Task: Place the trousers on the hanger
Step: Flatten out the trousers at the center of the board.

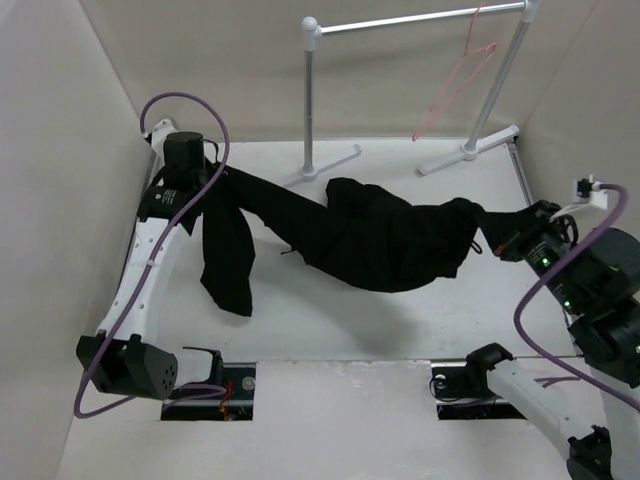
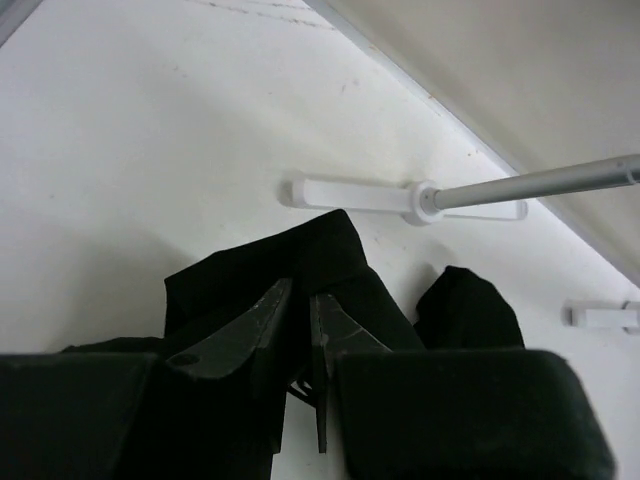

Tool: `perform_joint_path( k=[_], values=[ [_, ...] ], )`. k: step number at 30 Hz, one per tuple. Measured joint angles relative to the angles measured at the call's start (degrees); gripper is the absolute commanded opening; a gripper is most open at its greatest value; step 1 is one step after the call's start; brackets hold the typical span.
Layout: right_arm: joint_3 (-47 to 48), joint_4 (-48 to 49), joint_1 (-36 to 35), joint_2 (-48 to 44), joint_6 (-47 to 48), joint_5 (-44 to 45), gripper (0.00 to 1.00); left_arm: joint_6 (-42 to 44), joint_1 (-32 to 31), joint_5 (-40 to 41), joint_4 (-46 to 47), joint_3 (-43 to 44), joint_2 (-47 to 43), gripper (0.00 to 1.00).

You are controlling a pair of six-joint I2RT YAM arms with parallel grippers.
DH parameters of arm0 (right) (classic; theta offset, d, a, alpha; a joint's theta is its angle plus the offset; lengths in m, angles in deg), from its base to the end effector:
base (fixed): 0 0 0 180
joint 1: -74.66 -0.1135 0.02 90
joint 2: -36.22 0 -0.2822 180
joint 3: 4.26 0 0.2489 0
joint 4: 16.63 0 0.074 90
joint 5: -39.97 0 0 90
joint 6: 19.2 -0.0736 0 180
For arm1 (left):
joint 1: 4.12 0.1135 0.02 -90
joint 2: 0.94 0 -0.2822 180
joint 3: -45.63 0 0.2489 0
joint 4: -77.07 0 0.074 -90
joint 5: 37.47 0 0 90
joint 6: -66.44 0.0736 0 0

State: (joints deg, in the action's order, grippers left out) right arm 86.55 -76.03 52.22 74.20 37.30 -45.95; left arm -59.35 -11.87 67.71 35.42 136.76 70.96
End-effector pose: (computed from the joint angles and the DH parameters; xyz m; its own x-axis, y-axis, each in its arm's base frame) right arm 0.0892 0.0312 0.4686 -0.2623 0.4873 -0.8329 -0.2047 0.8154 0.5415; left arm 0.3013 -0.0215 0.4084 -0.2424 -0.5366 -0.8083 -0.3100 0.8323 -0.4596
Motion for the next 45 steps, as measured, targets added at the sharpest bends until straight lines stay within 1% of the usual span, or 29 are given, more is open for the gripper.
perform_joint_path(
  k=[4,6,8,9,10,12,13,14,16,18,21,23,25,27,29,31,32,33,34,36,39,41,43,44,45],
  values=[
    [7.6,-1.2,2.8,2.0,1.0,0.2,0.03,0.5,0.1,0.9,-0.5,4.7,0.6,0.10],
    [7.4,-0.5,4.2,2.1,0.3,0.3,0.01,1.1,1.5,2.2,-0.5,5.4,-1.8,0.10],
    [0.8,0.5,5.4,-0.5,-1.5,0.6,0.00,1.8,3.3,4.0,-0.6,3.5,-6.3,0.14],
    [-4.5,0.2,6.6,-2.6,-2.6,0.6,0.00,2.3,4.3,5.2,-0.5,1.2,-9.6,0.19],
    [-10.3,-0.7,8.3,-4.5,-3.7,0.5,0.00,2.6,5.2,6.4,-0.8,-1.7,-13.2,0.26],
    [-20.6,-3.8,12.8,-6.9,-5.8,0.1,0.00,3.2,6.4,8.3,-1.8,-7.7,-19.2,0.46],
    [-24.7,-5.3,15.0,-7.2,-6.8,0.2,0.00,3.4,6.8,9.2,-3.2,-10.4,-21.9,0.52],
    [-28.6,-6.6,16.8,-7.3,-7.7,0.3,0.00,3.2,7.1,9.8,-4.5,-12.7,-23.8,0.55],
    [-33.6,-8.7,18.6,-7.1,-9.3,1.2,0.00,3.3,8.1,10.3,-7.3,-14.8,-24.6,0.59],
    [-36.3,-9.7,18.8,-7.6,-10.4,1.7,0.00,3.5,9.0,10.7,-8.9,-14.8,-23.6,0.60],
    [-37.0,-10.2,18.6,-8.0,-11.4,2.8,0.01,3.8,8.7,11.6,-10.1,-12.3,-20.5,0.60],
    [-37.0,-10.3,18.2,-8.1,-11.8,4.0,0.01,3.8,6.3,12.1,-9.4,-9.6,-18.0,0.60],
    [-36.9,-10.6,17.9,-8.2,-11.8,5.0,0.01,3.9,1.3,12.2,-7.7,-7.5,-14.4,0.62],
    [-36.4,-11.4,17.9,-8.4,-11.8,5.9,0.02,4.0,-6.1,11.6,-5.9,-4.9,-9.0,0.64],
    [-35.7,-11.8,17.9,-8.8,-11.7,6.4,0.02,4.9,-13.2,10.0,-2.2,-2.3,-1.2,0.67],
    [-35.2,-12.0,17.9,-9.2,-11.7,6.5,0.02,6.0,-18.9,6.6,3.2,0.6,8.8,0.71],
    [-35.1,-12.0,17.8,-9.4,-11.7,6.4,0.02,6.3,-20.5,4.5,5.6,1.9,13.7,0.73],
    [-35.1,-12.0,17.7,-9.5,-11.8,6.3,0.02,6.8,-22.0,2.0,7.8,3.4,19.2,0.78],
    [-35.1,-12.0,17.4,-9.5,-11.8,6.1,0.02,7.2,-23.8,-1.7,11.3,4.9,26.9,0.78],
    [-35.1,-12.0,16.7,-9.5,-11.8,5.4,0.02,7.7,-24.5,-5.2,10.8,8.5,34.6,0.80],
    [-35.1,-12.0,15.0,-9.5,-12.0,4.4,0.02,8.6,-24.7,-8.7,13.3,18.4,46.2,0.84],
    [-35.1,-12.0,13.7,-9.5,-12.4,4.0,0.02,9.2,-24.8,-9.6,14.5,23.6,51.3,0.86],
    [-35.1,-12.0,12.1,-9.8,-13.0,3.6,0.02,9.8,-24.8,-10.0,15.5,27.9,55.0,0.84],
    [-35.1,-12.0,11.1,-10.1,-13.4,3.5,0.02,10.0,-24.8,-10.1,15.7,29.9,56.7,0.79],
    [-35.1,-12.0,10.3,-10.4,-13.8,3.5,0.02,10.2,-24.8,-10.1,16.0,31.7,58.1,0.64]
  ],
)
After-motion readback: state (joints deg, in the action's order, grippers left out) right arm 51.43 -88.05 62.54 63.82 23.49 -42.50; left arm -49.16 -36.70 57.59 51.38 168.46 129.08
